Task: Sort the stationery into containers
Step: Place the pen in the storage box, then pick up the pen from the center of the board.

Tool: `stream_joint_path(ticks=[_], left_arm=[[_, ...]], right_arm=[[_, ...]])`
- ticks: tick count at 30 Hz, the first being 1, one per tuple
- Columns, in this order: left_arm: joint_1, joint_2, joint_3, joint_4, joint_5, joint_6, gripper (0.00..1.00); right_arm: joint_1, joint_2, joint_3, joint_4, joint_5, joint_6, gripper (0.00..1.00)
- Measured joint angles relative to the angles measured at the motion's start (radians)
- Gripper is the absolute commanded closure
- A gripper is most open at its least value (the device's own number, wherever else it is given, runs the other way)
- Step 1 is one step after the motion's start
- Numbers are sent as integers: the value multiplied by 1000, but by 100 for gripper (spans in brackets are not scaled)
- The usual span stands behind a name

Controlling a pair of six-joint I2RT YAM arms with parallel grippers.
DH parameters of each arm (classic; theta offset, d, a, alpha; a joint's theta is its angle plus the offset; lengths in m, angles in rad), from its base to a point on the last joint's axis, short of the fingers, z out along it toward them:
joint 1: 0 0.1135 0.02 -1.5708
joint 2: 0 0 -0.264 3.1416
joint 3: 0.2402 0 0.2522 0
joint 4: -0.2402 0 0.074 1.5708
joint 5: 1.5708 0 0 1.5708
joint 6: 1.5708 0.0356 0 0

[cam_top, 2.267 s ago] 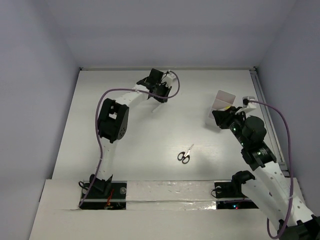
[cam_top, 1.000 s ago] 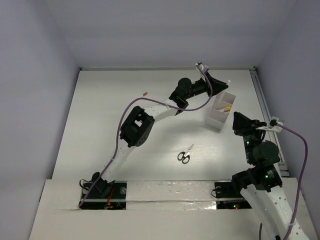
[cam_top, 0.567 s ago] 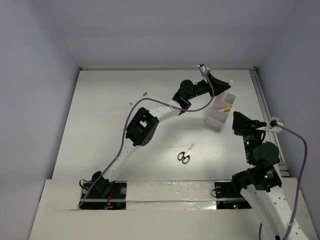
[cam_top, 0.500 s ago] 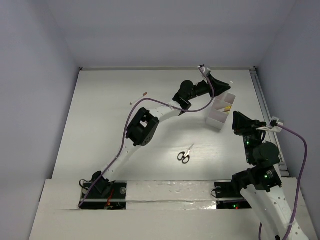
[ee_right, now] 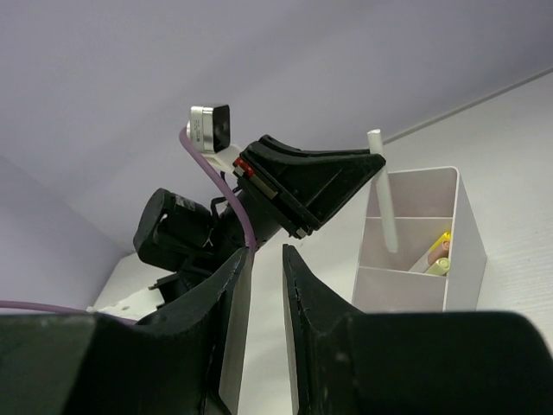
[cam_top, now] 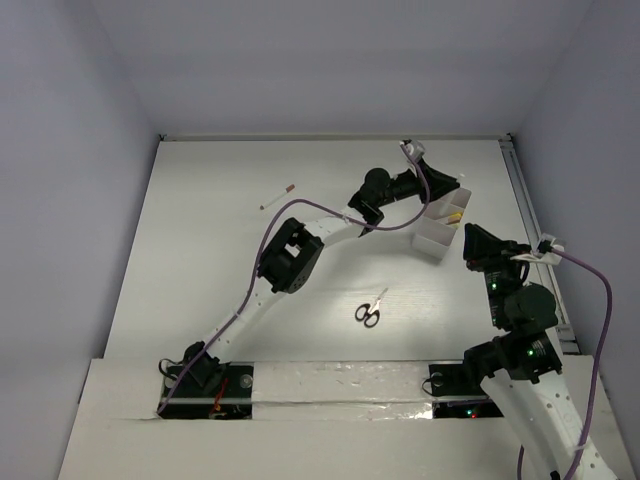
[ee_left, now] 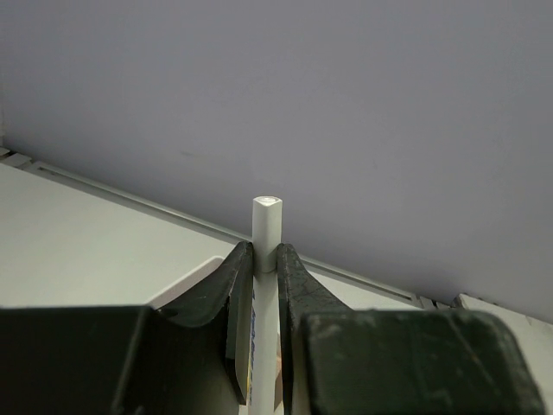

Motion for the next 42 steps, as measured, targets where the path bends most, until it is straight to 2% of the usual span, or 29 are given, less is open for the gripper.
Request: stream_joint_path(ticks=[3, 11, 15, 16, 19, 22, 25, 28, 31, 35, 39, 42], left_arm=[[0, 9, 3, 1, -1, 1, 99], [0, 31, 5, 0, -3, 0, 84], [0, 32, 5, -4, -4, 2, 69], [0, 32, 5, -5, -3, 2, 62], [0, 31, 4, -17, 0, 14, 53], [0, 27, -13, -27, -2, 36, 49], [0, 5, -64, -53, -4, 59, 48], [5, -45, -124, -84, -8, 82, 54], [14, -147, -216, -156, -21, 127, 55], [48, -316, -310, -323, -66, 218, 56], [150, -521, -344, -540, -137, 381, 55], [246, -602, -332, -694, -196, 498, 53]], right_arm=[[0, 1, 0, 3, -3, 0, 73], [0, 0, -1, 21, -4, 0, 73], [0, 2, -1, 24, -10, 0, 73], [0, 6, -1, 26, -11, 0, 73], [0, 19, -1, 30, -19, 1, 73], [0, 21, -1, 31, -22, 1, 73], [0, 21, -1, 35, -23, 1, 73], [0, 21, -1, 35, -23, 1, 73], [0, 23, -1, 35, -26, 1, 73], [0, 41, -1, 33, -36, 1, 72], [0, 67, 0, 22, -50, 2, 72], [0, 89, 1, 19, -62, 2, 72]])
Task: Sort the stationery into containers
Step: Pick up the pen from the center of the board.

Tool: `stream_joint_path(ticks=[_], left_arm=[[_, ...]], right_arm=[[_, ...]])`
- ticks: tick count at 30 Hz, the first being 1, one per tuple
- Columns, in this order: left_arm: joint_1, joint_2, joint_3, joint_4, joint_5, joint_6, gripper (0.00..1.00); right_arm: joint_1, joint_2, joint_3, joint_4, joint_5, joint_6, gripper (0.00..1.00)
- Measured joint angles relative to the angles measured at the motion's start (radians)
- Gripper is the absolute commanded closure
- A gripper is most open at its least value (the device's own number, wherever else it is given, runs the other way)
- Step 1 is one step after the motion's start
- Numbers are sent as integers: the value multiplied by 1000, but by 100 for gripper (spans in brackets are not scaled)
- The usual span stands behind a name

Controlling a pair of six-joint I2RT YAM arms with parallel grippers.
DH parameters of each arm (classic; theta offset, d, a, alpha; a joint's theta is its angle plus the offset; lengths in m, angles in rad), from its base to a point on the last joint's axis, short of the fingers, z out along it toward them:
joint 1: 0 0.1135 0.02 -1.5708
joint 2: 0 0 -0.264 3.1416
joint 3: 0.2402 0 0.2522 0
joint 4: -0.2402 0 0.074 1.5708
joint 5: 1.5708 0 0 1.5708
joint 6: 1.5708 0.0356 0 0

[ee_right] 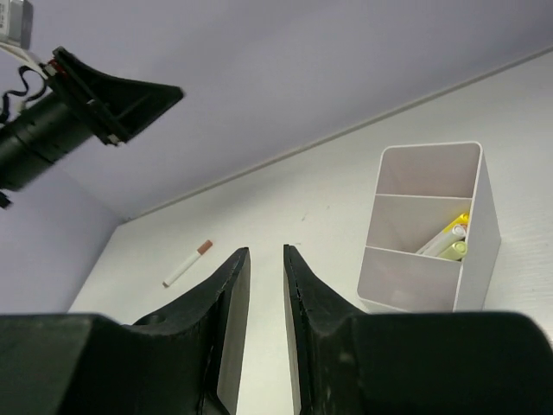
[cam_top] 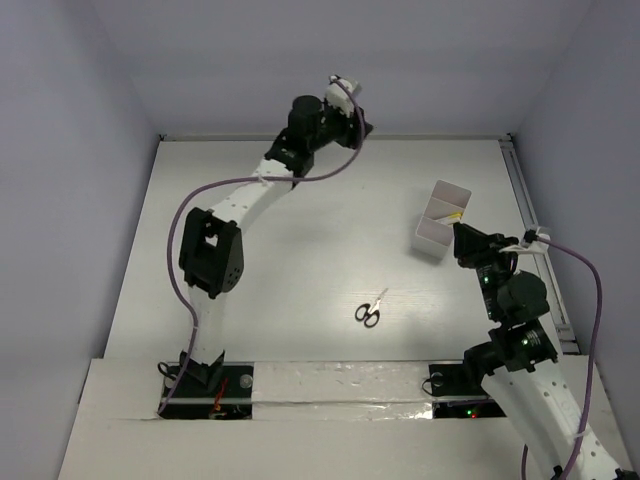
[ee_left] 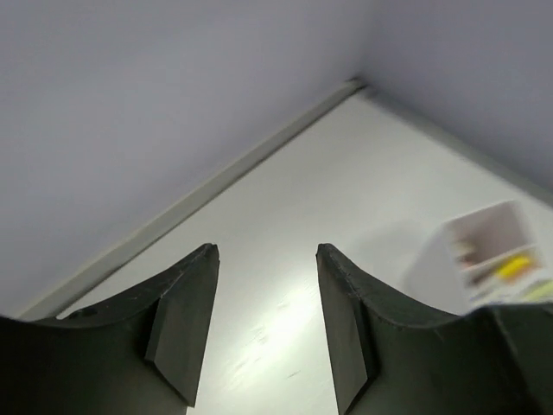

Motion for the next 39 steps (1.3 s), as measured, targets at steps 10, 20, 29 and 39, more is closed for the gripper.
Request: stream_joint_path(ticks=[10, 20, 29, 39], left_arm=[[198, 48, 26, -508, -262, 297, 40], [271, 116, -17, -642, -328, 388, 36], [292, 125, -43, -656, -273, 406, 42], [287, 174, -42, -668, -215, 405, 45]], right_arm=[[0, 35, 7, -10, -5, 0, 72], [0, 44, 7, -10, -9, 0, 72], [0, 53, 7, -10, -9, 0, 71], [0, 61, 7, -14, -8, 0, 63]])
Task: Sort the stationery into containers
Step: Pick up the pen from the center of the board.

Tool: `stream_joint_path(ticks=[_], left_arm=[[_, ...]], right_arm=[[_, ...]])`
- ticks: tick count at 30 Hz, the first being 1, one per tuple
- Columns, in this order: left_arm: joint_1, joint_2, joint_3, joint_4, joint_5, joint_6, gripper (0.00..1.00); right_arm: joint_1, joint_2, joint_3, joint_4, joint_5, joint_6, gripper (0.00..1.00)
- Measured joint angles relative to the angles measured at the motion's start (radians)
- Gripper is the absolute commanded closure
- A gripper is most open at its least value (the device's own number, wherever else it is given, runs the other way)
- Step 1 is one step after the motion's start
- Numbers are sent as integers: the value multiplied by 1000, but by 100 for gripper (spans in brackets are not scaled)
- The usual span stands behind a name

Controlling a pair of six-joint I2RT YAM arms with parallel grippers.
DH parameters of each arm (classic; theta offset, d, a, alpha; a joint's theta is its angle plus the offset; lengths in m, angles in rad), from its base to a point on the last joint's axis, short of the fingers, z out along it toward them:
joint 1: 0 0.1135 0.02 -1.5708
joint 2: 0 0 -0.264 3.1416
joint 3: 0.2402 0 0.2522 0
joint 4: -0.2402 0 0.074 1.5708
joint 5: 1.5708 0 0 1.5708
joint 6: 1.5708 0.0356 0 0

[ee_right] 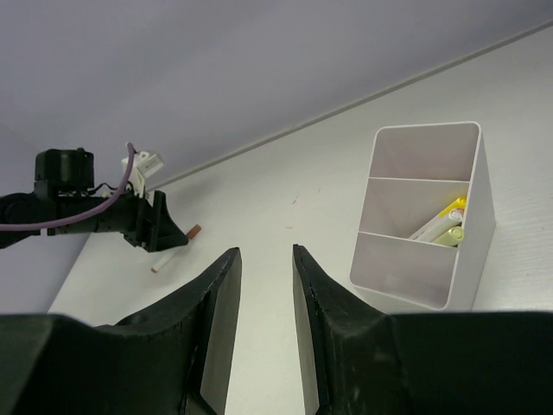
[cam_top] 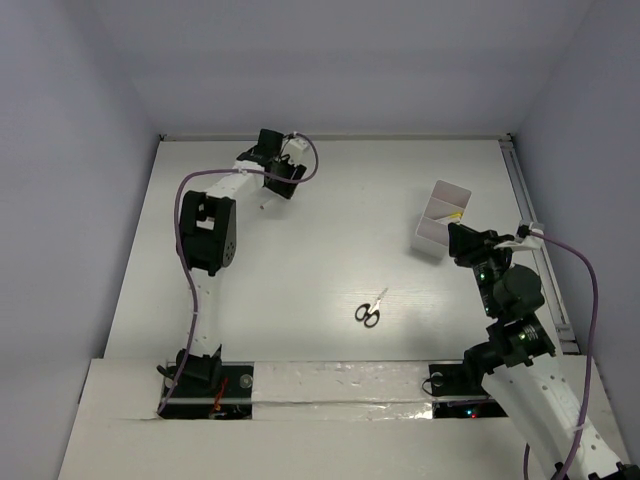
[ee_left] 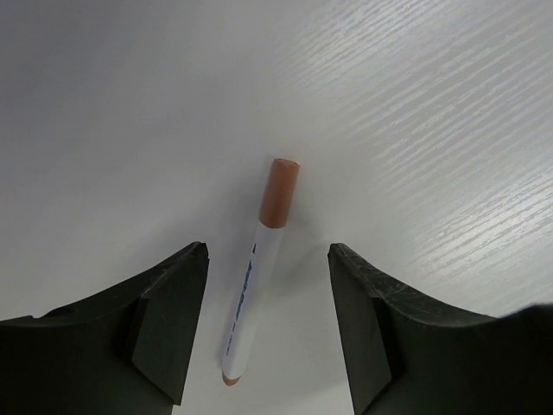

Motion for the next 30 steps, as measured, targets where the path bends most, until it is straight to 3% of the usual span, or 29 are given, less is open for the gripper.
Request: stream_joint_path(ticks=[6, 12, 19, 25, 30], left_arm=[[-1, 31, 7, -15, 11, 0, 55], [-1, 61, 49, -24, 20, -4, 72], [-1, 79, 70, -22, 29, -10, 100], [-14, 79, 72, -13, 45, -39, 100], [-83, 75, 120, 5, 137, -114, 100]], right_arm=[[0, 0, 0, 0, 0, 0, 64], [0, 0, 0, 0, 0, 0, 64], [0, 0, 0, 0, 0, 0, 64], [0, 0, 0, 0, 0, 0, 63], [0, -1, 0, 0, 1, 0, 63]])
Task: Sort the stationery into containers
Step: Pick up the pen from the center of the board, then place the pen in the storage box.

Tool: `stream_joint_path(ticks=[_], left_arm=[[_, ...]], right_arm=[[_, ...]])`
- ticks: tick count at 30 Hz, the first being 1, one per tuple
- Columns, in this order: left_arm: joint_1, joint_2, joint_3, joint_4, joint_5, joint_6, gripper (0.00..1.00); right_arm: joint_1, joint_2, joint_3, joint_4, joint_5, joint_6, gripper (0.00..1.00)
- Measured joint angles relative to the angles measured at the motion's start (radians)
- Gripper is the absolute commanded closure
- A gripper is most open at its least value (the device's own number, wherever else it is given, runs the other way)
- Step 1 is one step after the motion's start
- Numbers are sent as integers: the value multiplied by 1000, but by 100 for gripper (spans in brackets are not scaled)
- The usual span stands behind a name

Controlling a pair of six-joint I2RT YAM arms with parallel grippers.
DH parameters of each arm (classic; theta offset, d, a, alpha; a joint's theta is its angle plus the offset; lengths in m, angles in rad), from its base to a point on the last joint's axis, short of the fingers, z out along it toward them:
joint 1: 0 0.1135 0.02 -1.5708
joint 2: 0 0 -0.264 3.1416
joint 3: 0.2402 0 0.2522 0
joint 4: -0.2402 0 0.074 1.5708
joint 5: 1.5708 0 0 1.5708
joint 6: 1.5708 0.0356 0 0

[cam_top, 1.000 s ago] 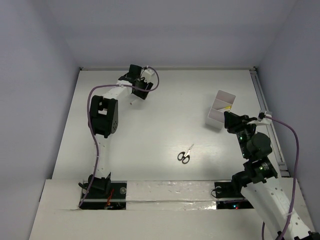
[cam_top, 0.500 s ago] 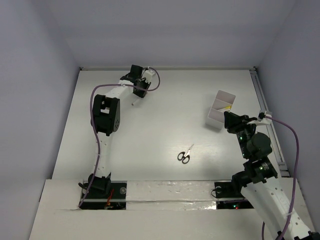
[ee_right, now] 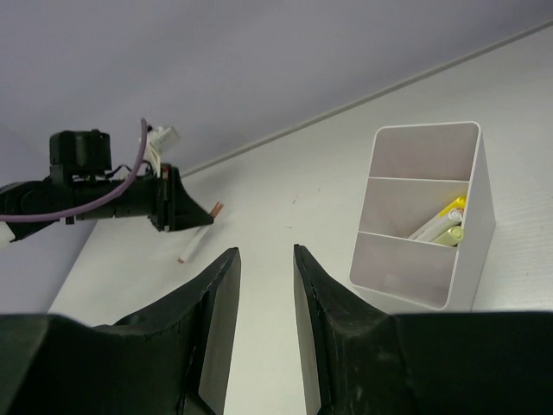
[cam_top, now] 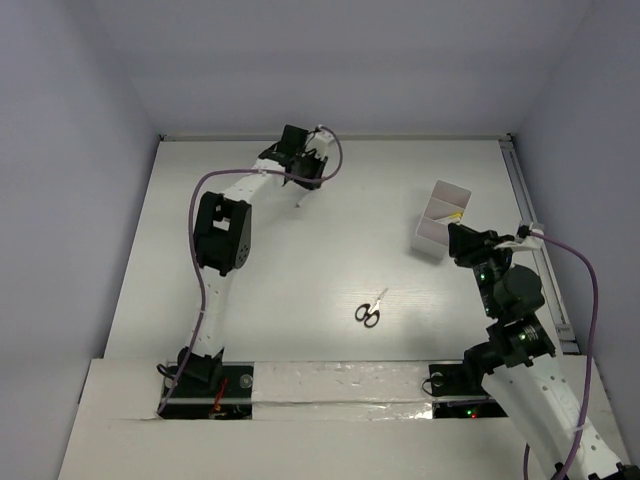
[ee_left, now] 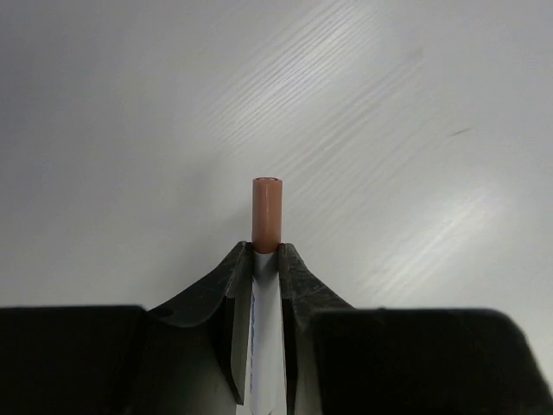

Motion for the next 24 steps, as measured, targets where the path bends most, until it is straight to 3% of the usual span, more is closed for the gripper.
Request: stream_joint_path(ticks=[7, 14, 24], left_arm=[[-201, -100, 37, 217, 234, -192, 100], [-335, -173, 7, 693, 393, -491, 100], [-357, 73, 90, 1159, 443, -835, 100]], right_arm=[[0, -53, 2, -21, 19, -1, 63], [0, -111, 21, -37, 51, -5, 63], [0, -115, 26, -38, 74, -10, 63]])
